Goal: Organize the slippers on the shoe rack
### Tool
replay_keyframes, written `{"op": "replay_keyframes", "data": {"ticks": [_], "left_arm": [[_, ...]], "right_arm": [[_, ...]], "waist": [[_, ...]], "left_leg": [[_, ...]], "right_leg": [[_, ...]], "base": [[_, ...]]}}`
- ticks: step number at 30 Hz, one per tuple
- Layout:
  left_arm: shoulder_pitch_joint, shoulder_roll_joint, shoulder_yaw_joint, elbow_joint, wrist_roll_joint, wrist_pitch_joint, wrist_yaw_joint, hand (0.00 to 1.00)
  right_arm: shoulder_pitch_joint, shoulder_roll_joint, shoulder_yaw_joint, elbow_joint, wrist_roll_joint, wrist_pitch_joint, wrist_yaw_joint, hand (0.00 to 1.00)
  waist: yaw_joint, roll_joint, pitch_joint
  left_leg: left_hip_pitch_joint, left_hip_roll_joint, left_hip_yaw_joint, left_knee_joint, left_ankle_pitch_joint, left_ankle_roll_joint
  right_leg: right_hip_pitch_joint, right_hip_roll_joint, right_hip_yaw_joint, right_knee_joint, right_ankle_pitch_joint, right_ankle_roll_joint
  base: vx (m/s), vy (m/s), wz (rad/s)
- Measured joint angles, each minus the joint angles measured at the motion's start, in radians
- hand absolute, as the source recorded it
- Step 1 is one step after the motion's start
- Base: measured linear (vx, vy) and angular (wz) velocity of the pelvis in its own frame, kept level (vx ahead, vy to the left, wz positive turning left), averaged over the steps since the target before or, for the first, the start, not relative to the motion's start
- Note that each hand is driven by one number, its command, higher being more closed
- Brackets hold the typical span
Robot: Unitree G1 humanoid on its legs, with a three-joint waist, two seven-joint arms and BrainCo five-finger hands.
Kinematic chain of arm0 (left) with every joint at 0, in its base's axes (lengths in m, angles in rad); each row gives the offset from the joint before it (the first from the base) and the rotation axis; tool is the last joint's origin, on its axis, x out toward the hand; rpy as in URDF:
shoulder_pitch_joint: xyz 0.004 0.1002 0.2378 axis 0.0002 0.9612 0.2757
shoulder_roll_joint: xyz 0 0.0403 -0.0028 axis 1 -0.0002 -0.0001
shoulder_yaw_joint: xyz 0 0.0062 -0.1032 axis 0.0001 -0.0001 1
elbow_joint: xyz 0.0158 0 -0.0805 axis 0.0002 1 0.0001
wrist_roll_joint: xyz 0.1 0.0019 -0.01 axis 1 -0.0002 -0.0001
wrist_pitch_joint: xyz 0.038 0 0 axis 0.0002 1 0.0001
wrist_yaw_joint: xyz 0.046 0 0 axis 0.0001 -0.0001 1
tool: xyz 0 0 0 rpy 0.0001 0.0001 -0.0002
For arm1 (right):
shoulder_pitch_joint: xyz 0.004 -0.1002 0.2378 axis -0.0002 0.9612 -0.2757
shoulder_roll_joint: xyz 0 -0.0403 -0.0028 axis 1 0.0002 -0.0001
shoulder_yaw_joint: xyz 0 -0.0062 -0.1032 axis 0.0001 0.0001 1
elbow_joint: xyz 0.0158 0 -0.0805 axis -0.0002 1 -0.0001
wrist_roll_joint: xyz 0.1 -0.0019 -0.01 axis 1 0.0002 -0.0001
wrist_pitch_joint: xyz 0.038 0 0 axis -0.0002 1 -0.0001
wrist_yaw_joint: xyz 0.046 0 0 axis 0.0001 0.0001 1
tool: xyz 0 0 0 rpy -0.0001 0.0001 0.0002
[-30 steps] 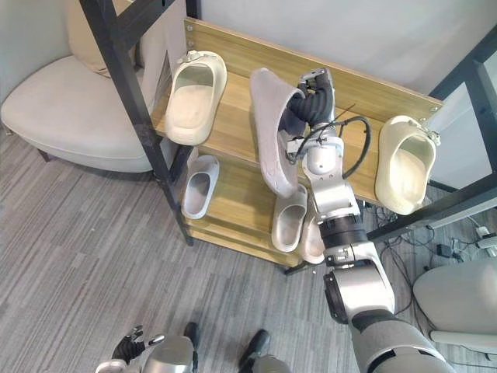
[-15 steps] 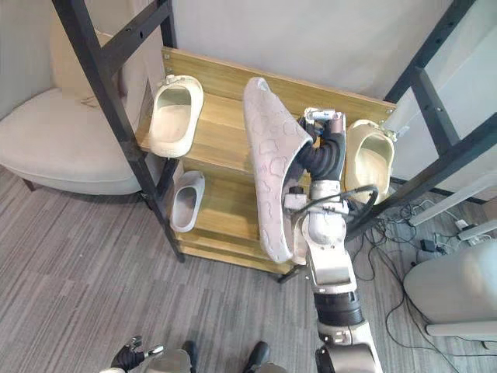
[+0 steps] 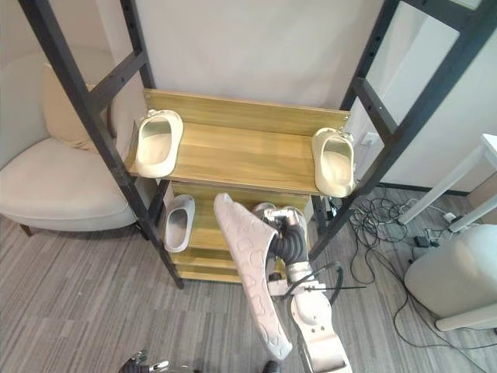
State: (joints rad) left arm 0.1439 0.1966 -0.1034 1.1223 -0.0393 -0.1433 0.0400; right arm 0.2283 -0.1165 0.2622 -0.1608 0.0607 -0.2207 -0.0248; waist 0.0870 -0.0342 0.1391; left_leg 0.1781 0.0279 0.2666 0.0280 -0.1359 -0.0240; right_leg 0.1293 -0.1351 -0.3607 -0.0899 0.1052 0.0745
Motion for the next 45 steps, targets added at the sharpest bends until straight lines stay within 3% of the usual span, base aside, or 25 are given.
{"op": "replay_keyframes", "data": {"ticks": [5, 7, 10, 15, 18, 21, 27, 30, 38, 45], "left_arm": [[-0.008, 0.0, -0.027, 0.008, 0.0, 0.0, 0.0, 0.0], [-0.009, 0.001, -0.034, 0.0, -0.003, -0.004, 0.0, 0.0], [-0.027, -0.002, -0.051, -0.014, -0.004, -0.006, 0.001, 0.0], [-0.091, -0.006, -0.061, -0.037, -0.045, -0.021, 0.006, 0.0], [-0.106, -0.003, -0.063, -0.053, -0.073, -0.027, 0.006, 0.0], [-0.111, -0.003, -0.063, -0.057, -0.086, -0.028, 0.015, 0.0], [-0.116, -0.018, -0.061, -0.075, -0.154, -0.05, 0.024, 0.0], [-0.111, -0.025, -0.062, -0.108, -0.168, -0.088, 0.023, 0.0], [-0.172, -0.035, -0.025, -0.186, -0.223, -0.068, 0.073, 0.0], [-0.184, -0.051, 0.01, -0.256, -0.24, -0.076, 0.093, 0.0]], "right_arm": [[0.009, -0.002, 0.013, 0.187, 0.016, 0.027, 0.027, 1.0], [0.0, -0.002, 0.011, 0.237, 0.002, 0.037, 0.018, 1.0], [-0.08, -0.004, -0.035, 0.319, -0.031, 0.052, -0.013, 1.0], [-0.323, -0.06, -0.105, 0.408, -0.063, 0.064, -0.098, 1.0], [-0.45, -0.084, -0.131, 0.464, -0.062, 0.071, -0.139, 1.0], [-0.56, -0.088, -0.132, 0.479, -0.062, 0.072, -0.159, 1.0], [-0.799, -0.161, -0.13, 0.583, -0.078, 0.074, -0.2, 1.0], [-0.901, -0.224, -0.129, 0.619, -0.112, 0.074, -0.232, 1.0], [-1.092, -0.249, -0.12, 0.606, -0.193, 0.078, -0.305, 1.0], [-1.19, -0.256, -0.097, 0.606, -0.304, 0.114, -0.347, 1.0]], "waist": [[-0.001, 0.014, -0.008], [0.0, 0.017, -0.008], [0.001, 0.042, 0.024], [0.0, 0.08, 0.144], [0.004, 0.083, 0.187], [0.008, 0.089, 0.224], [0.024, 0.125, 0.263], [0.037, 0.146, 0.287], [0.082, 0.136, 0.329], [0.107, 0.139, 0.34]], "left_leg": [[0.005, 0.005, 0.002, -0.004, 0.0, -0.006], [-0.036, 0.018, 0.001, 0.054, -0.028, -0.009], [-0.147, 0.053, -0.003, 0.255, -0.1, -0.005], [-0.357, 0.084, -0.027, 0.594, -0.223, 0.015], [-0.47, 0.096, -0.038, 0.747, -0.305, 0.022], [-0.553, 0.105, -0.042, 0.855, -0.346, 0.033], [-0.757, 0.145, -0.046, 1.067, -0.402, 0.042], [-0.85, 0.148, -0.058, 1.149, -0.42, 0.052], [-1.09, 0.147, -0.098, 1.295, -0.424, 0.057], [-1.182, 0.149, -0.121, 1.337, -0.423, 0.057]], "right_leg": [[0.003, 0.004, -0.001, 0.002, -0.007, 0.001], [-0.023, 0.003, -0.006, 0.031, -0.03, -0.002], [-0.151, -0.03, -0.004, 0.267, -0.13, -0.012], [-0.355, -0.125, -0.012, 0.648, -0.294, -0.023], [-0.473, -0.175, -0.009, 0.83, -0.374, -0.028], [-0.563, -0.213, 0.004, 0.949, -0.418, -0.037], [-0.767, -0.251, 0.02, 1.138, -0.462, -0.074], [-0.849, -0.281, 0.015, 1.214, -0.479, -0.084], [-1.057, -0.341, 0.008, 1.361, -0.519, -0.105], [-1.12, -0.363, -0.014, 1.398, -0.524, -0.11]], "base": [[0.01, -0.048, 0.01], [0.01, -0.049, 0.06], [0.01, -0.014, 0.05], [-0.14, -0.012, 0.16], [-0.19, -0.036, 0.22], [-0.13, -0.035, 0.02], [-0.06, 0.019, -0.05], [-0.01, 0.068, 0.11], [-0.05, 0.05, 0.14], [-0.01, 0.036, 0.06]]}}
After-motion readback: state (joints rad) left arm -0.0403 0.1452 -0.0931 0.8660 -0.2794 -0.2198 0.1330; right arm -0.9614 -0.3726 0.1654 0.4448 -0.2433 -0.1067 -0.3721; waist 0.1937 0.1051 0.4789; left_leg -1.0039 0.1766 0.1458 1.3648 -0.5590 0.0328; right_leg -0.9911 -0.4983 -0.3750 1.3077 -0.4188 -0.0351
